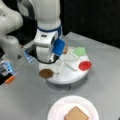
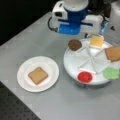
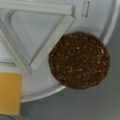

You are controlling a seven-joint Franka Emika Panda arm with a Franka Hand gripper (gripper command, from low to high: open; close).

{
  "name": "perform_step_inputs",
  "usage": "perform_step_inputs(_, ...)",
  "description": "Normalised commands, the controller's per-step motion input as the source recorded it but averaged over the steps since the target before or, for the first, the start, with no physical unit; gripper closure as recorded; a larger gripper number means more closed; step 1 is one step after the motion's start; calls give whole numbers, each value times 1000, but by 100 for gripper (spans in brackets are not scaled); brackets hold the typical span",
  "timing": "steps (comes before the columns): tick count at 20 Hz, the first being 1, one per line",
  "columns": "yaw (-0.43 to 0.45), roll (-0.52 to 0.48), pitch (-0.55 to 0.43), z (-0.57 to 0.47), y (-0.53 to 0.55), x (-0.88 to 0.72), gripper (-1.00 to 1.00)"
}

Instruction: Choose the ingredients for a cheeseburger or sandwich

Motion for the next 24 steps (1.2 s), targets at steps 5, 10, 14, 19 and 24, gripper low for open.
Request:
perform_step_inputs(5, -342, 205, -93, -69, -117, -338, -100)
perform_step_inputs(10, -359, 225, -94, -107, -149, -388, -100)
perform_step_inputs(14, -342, 231, -83, -90, -151, -395, -100)
perform_step_inputs(19, -303, 249, -87, -86, -77, -326, -100)
perform_step_inputs(24, -248, 259, -67, -76, 39, -188, -100)
